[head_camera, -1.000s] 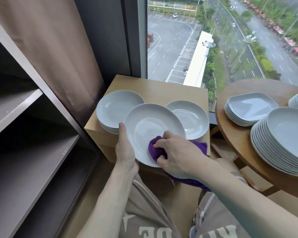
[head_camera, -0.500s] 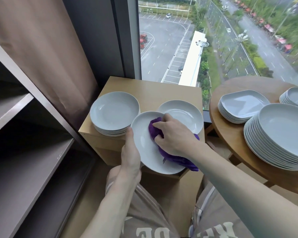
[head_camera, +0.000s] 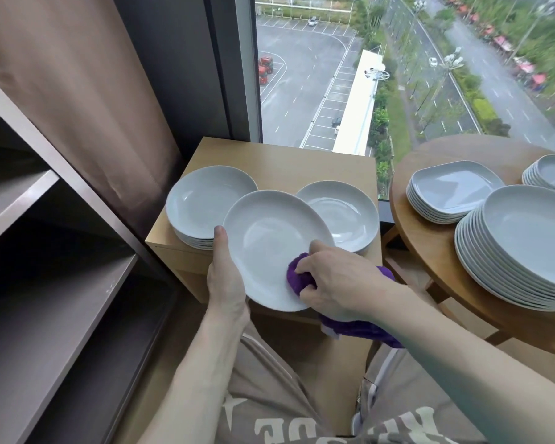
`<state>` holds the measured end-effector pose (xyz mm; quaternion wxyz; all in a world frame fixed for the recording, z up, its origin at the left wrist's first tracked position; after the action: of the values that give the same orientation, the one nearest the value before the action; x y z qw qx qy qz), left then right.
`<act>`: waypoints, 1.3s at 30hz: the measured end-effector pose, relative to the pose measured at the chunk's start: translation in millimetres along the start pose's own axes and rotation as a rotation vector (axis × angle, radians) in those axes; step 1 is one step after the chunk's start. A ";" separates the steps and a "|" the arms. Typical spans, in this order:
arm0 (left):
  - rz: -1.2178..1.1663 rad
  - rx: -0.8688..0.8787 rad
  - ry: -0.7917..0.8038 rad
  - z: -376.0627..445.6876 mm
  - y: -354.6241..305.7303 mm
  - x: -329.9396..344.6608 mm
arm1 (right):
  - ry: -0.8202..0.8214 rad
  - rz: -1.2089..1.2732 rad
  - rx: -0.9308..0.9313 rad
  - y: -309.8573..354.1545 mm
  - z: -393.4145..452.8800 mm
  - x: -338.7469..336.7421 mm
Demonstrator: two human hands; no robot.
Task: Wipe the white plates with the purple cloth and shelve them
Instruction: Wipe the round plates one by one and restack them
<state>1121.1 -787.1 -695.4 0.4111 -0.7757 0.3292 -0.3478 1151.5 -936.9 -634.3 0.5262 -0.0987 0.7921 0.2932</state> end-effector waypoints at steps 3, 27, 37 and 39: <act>0.052 0.029 0.020 -4.1 -3.8 4.4 | -0.085 -0.018 0.113 -29.5 6.8 -5.0; -0.149 -0.195 0.098 3.1 9.3 7.1 | 0.008 -0.097 -0.240 53.6 -9.4 4.5; 0.041 -0.050 0.049 0.6 1.4 7.2 | -0.089 -0.184 0.196 -33.4 18.6 -18.4; 0.075 -0.076 0.070 -7.1 6.4 16.3 | -0.149 -0.236 0.237 -37.1 25.7 -27.4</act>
<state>1122.7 -805.9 -693.6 0.3822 -0.7654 0.3850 -0.3462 1200.4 -956.5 -630.3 0.6221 -0.1064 0.7628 0.1406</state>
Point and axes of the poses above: each hand's wrist, its own z-axis towards the middle knuckle, its own x-axis out of the palm, y = z × x, the point moved 9 cm from there along z, towards the middle knuckle, and after that the axes turned 3 degrees about z, right-handed, at the moved point
